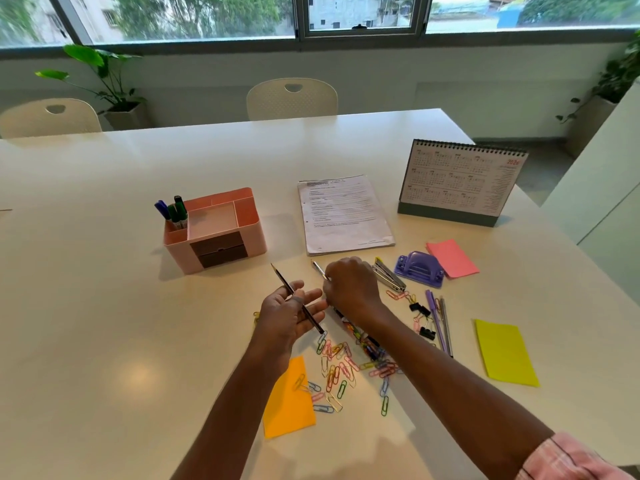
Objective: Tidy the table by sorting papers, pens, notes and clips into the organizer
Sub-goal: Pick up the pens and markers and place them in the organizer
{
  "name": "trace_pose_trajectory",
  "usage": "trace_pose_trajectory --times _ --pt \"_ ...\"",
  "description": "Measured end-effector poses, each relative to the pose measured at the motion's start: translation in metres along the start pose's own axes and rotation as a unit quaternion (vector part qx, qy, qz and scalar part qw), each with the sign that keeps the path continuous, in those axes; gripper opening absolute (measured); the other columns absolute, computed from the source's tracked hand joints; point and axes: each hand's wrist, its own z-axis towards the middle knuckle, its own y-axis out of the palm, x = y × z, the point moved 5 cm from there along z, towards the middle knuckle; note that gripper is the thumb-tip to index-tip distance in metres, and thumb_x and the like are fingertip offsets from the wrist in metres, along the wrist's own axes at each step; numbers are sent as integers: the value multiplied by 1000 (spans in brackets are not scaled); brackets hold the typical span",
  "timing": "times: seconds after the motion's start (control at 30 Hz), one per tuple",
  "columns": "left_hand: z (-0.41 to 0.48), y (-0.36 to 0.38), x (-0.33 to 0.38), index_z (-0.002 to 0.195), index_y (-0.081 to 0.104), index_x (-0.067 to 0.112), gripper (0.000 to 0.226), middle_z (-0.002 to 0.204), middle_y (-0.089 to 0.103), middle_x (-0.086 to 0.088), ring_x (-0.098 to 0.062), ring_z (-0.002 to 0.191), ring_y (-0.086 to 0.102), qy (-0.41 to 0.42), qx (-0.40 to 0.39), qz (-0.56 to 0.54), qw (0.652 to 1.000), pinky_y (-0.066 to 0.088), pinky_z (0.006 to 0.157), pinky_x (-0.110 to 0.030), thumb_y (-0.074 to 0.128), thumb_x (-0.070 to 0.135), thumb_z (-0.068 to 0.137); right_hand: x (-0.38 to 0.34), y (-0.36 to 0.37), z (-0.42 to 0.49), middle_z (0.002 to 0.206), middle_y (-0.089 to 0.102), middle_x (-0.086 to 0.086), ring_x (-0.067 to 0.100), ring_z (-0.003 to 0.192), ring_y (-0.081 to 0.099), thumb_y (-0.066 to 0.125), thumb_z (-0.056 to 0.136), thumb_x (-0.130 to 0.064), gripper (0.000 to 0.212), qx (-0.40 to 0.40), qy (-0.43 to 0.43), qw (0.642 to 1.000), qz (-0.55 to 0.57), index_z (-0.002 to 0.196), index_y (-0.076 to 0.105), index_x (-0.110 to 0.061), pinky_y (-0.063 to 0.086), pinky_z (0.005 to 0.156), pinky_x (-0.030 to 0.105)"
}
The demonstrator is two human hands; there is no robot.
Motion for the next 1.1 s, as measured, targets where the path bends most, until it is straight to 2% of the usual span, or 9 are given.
trace_pose_trajectory --times 0.1,0.2,0.37,0.5,0.63,0.73,0.8,1.03,1.1 --pt "2 2 1 139 54 6 29 120 76 -18 -31 105 78 0 0 5 1000 62 92 -43 45 11 112 3 -8 -1 92 76 3 22 92 66 66 95 -26 16 51 -8 995 90 99 80 -18 56 81 39" --pt "2 7 2 139 55 7 29 120 76 -19 -31 107 77 3 -7 -9 1000 61 95 -45 44 12 112 -1 -26 -6 97 76 0 16 94 64 69 97 -27 20 82 -29 983 161 113 78 -20 54 78 33" --pt "0 20 7 135 60 5 32 123 75 -23 -36 113 74 -3 -34 -74 997 61 95 -49 39 16 114 -10 -44 -23 92 77 -8 3 82 69 74 96 -29 19 38 -25 953 299 113 79 -23 58 74 22" --pt "-4 26 4 132 61 5 32 118 76 -23 -32 103 78 -19 -38 -85 996 65 74 -42 37 17 114 -8 -42 -41 100 81 -8 -1 87 72 72 98 -23 18 7 -15 934 358 114 81 -24 58 79 15" --pt "-5 25 1 131 60 1 30 120 71 -31 -35 98 77 -21 -41 -73 996 66 72 -43 43 17 113 0 -48 -56 103 78 -12 -3 90 70 73 96 -17 21 16 -8 929 370 115 81 -24 56 78 13" --pt "-3 24 1 129 58 1 27 112 75 -24 -36 93 78 -21 -45 -71 996 67 71 -44 46 18 112 16 -52 -69 98 75 -12 -1 86 70 73 96 -11 18 24 14 929 370 107 82 -23 54 73 12" --pt "-4 27 2 129 55 2 25 114 77 -25 -40 100 78 -21 -59 -71 996 67 78 -46 43 18 113 33 -56 -77 96 74 -13 -3 86 68 75 95 -12 17 42 32 937 346 107 81 -21 51 71 9" --pt "-5 35 2 128 55 1 24 115 76 -28 -43 103 77 -24 -79 -81 993 65 84 -48 48 16 111 113 -67 -104 89 77 -12 -4 78 69 80 92 -16 13 68 179 937 292 104 82 -21 51 69 6" --pt "-6 40 0 127 55 0 24 113 76 -28 -43 100 78 -25 -87 -85 992 66 82 -47 50 16 109 137 -73 -111 87 78 -9 0 77 70 80 91 -17 9 88 221 937 257 100 82 -21 55 74 17"
